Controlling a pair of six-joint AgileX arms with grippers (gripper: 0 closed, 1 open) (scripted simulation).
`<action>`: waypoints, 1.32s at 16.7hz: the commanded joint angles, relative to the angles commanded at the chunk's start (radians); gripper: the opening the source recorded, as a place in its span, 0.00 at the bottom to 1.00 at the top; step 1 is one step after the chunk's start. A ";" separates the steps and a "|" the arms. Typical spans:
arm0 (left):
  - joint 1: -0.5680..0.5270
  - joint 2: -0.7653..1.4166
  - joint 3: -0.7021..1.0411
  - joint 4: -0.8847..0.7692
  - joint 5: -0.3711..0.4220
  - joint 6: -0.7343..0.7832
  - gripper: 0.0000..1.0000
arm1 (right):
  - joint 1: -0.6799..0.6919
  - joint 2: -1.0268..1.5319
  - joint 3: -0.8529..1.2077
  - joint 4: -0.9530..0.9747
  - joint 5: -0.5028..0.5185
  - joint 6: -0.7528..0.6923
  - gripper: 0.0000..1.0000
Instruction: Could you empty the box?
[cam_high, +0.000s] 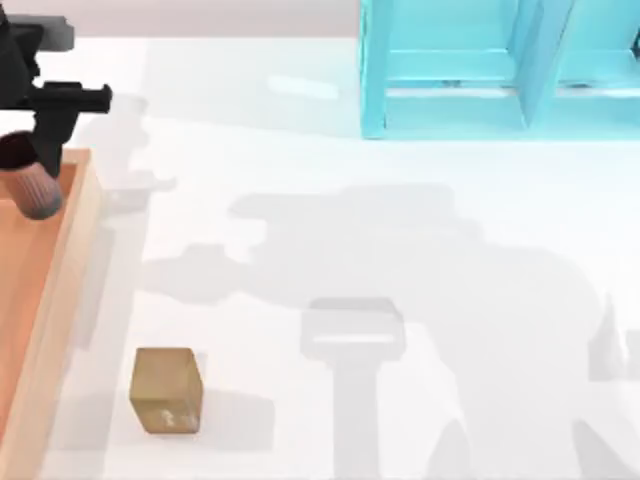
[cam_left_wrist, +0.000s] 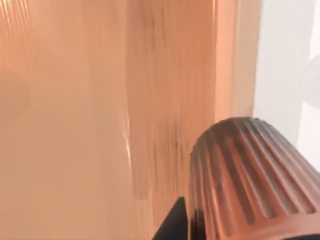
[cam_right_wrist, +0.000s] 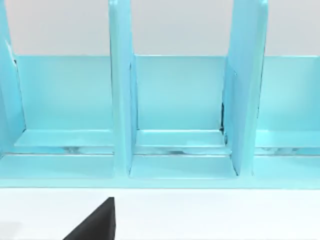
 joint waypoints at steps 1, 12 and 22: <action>-0.066 0.013 -0.002 0.014 0.000 -0.065 0.00 | 0.000 0.000 0.000 0.000 0.000 0.000 1.00; -0.556 0.105 -0.068 0.183 -0.001 -0.555 0.00 | 0.000 0.000 0.000 0.000 0.000 0.000 1.00; -0.554 0.129 -0.177 0.317 -0.001 -0.553 0.00 | 0.000 0.000 0.000 0.000 0.000 0.000 1.00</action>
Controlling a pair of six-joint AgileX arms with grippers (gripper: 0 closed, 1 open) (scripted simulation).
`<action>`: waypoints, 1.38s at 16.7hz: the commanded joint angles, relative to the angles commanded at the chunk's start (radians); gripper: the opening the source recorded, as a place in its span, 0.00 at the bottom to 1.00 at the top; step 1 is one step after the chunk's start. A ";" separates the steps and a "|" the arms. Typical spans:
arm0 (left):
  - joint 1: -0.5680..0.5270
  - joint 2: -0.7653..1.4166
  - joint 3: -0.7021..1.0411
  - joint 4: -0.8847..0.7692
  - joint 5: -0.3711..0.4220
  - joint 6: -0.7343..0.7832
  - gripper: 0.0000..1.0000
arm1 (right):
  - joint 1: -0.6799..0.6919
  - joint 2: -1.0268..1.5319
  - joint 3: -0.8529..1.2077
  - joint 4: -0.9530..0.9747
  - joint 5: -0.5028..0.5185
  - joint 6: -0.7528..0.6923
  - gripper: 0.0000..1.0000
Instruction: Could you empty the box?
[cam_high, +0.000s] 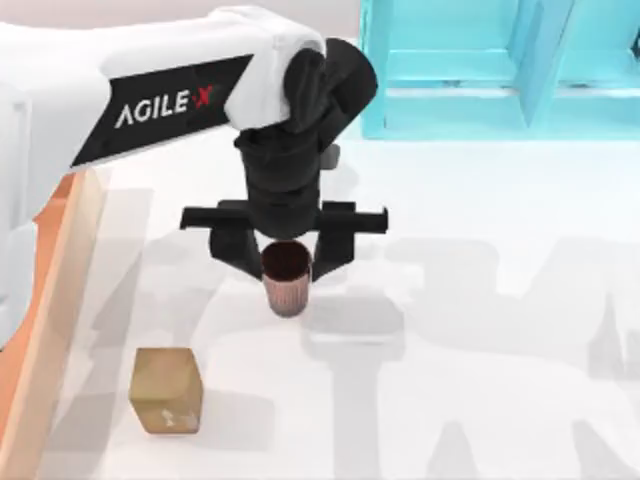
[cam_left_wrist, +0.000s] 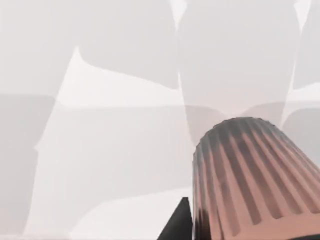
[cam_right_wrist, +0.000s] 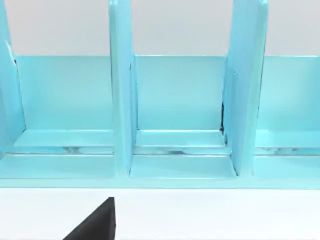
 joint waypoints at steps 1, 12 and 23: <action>0.000 0.004 -0.014 0.018 0.000 0.000 0.00 | 0.000 0.000 0.000 0.000 0.000 0.000 1.00; -0.001 0.007 -0.023 0.030 0.000 0.000 0.53 | 0.000 0.000 0.000 0.000 0.000 0.000 1.00; -0.001 0.007 -0.023 0.030 0.000 0.000 1.00 | 0.000 0.000 0.000 0.000 0.000 0.000 1.00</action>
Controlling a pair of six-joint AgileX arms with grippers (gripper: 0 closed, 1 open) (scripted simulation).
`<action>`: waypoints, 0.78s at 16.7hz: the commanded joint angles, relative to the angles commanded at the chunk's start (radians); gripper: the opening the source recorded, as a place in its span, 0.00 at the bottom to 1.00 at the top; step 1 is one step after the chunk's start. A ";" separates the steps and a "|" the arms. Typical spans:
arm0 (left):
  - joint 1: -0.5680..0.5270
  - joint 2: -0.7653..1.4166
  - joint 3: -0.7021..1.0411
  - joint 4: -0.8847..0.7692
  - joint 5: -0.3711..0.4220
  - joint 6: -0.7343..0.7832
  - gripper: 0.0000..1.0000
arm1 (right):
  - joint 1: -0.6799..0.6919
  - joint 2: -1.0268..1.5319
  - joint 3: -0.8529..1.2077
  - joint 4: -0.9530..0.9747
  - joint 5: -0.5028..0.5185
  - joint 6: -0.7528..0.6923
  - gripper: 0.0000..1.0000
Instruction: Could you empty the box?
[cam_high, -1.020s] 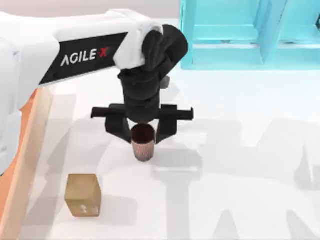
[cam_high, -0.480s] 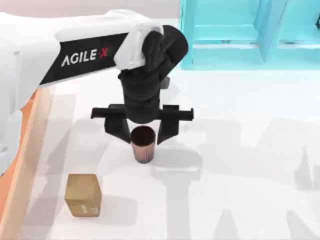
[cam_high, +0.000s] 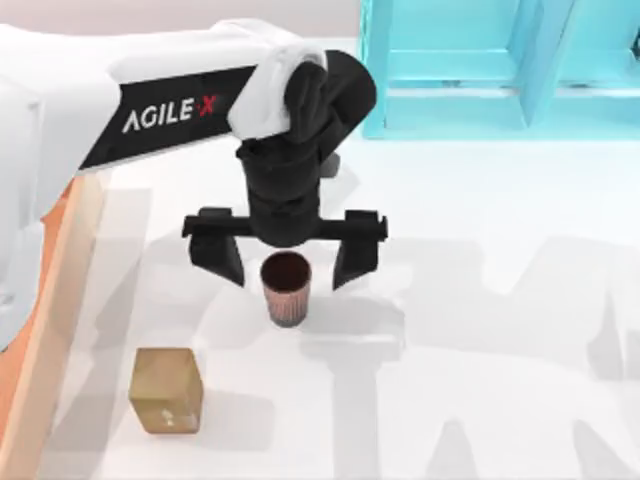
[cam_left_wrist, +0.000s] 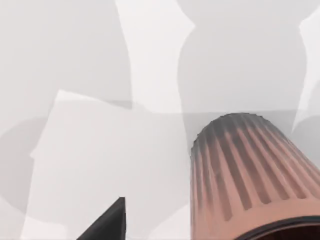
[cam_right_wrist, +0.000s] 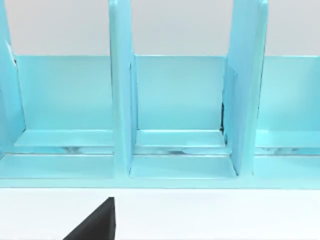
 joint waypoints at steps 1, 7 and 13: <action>0.000 0.000 0.000 0.000 0.000 0.000 1.00 | 0.000 0.000 0.000 0.000 0.000 0.000 1.00; -0.001 0.000 0.035 -0.035 0.000 -0.001 1.00 | 0.000 0.000 0.000 0.000 0.000 0.000 1.00; -0.004 -0.013 0.237 -0.261 0.000 -0.004 1.00 | 0.000 0.000 0.000 0.000 0.000 0.000 1.00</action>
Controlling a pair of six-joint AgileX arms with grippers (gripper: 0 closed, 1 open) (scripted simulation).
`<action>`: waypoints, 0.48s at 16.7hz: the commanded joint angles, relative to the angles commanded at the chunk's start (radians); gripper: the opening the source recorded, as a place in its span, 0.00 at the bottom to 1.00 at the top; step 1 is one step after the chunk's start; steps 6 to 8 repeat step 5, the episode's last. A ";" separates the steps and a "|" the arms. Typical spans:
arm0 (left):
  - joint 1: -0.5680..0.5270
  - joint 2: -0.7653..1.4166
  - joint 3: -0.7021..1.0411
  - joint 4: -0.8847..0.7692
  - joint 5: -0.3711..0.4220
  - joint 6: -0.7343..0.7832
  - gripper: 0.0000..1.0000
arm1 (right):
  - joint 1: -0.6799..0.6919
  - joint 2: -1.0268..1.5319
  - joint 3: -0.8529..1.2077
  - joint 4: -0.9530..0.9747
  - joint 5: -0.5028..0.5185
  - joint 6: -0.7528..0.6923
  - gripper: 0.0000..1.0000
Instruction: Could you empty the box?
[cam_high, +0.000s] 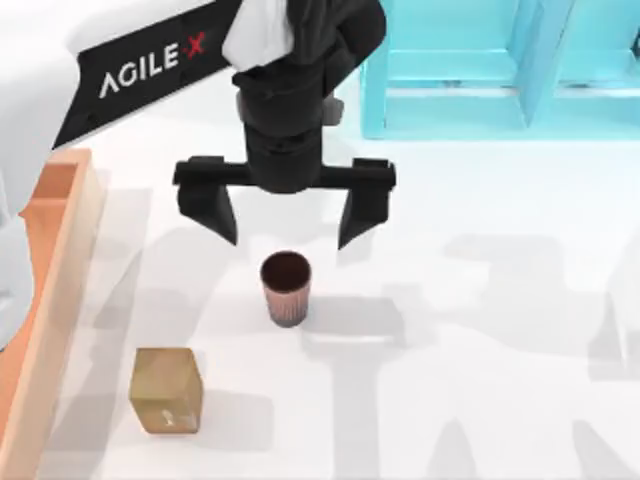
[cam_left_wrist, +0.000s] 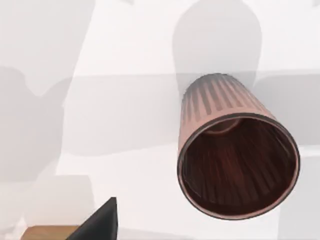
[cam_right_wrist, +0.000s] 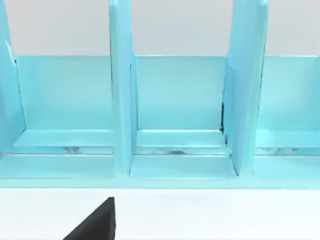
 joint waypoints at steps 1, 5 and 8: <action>0.000 -0.005 0.033 -0.037 0.000 0.000 1.00 | 0.000 0.000 0.000 0.000 0.000 0.000 1.00; 0.001 -0.019 0.111 -0.119 0.000 0.001 1.00 | 0.000 0.000 0.000 0.000 0.000 0.000 1.00; 0.001 -0.019 0.111 -0.119 0.000 0.001 1.00 | 0.000 0.000 0.000 0.000 0.000 0.000 1.00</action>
